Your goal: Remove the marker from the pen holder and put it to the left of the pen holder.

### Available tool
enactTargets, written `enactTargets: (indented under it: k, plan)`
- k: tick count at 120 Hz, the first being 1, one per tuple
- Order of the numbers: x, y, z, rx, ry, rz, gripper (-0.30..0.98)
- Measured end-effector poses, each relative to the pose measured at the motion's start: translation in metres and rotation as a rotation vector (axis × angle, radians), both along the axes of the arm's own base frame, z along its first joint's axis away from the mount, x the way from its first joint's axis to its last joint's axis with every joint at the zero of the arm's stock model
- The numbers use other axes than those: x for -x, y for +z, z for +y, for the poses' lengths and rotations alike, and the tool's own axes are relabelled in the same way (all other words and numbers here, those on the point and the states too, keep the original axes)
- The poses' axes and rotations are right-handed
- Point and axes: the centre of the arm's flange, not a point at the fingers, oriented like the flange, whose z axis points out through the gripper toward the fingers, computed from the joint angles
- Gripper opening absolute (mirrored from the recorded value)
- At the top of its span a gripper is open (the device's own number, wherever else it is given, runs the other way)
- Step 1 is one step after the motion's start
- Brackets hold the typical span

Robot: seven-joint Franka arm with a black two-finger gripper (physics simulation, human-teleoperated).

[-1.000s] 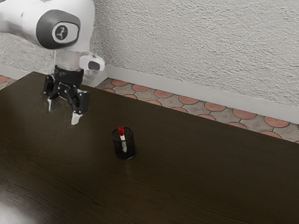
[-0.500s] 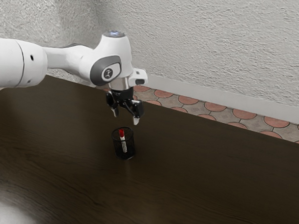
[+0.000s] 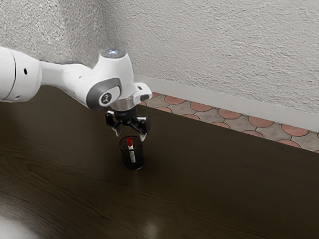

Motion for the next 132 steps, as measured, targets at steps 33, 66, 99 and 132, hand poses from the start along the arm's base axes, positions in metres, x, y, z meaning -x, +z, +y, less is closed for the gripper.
enactTargets:
  k: [33, 66, 99, 132]
  plan:
    - [0.003, -0.014, 0.0, 0.004, 0.084, 0.007, 0.69]
    - [0.007, -0.018, -0.004, -0.003, 0.067, 0.018, 0.69]
    - [0.008, -0.019, -0.008, -0.017, 0.023, 0.02, 0.69]
    - [0.007, -0.019, -0.006, -0.029, -0.004, 0.019, 0.69]
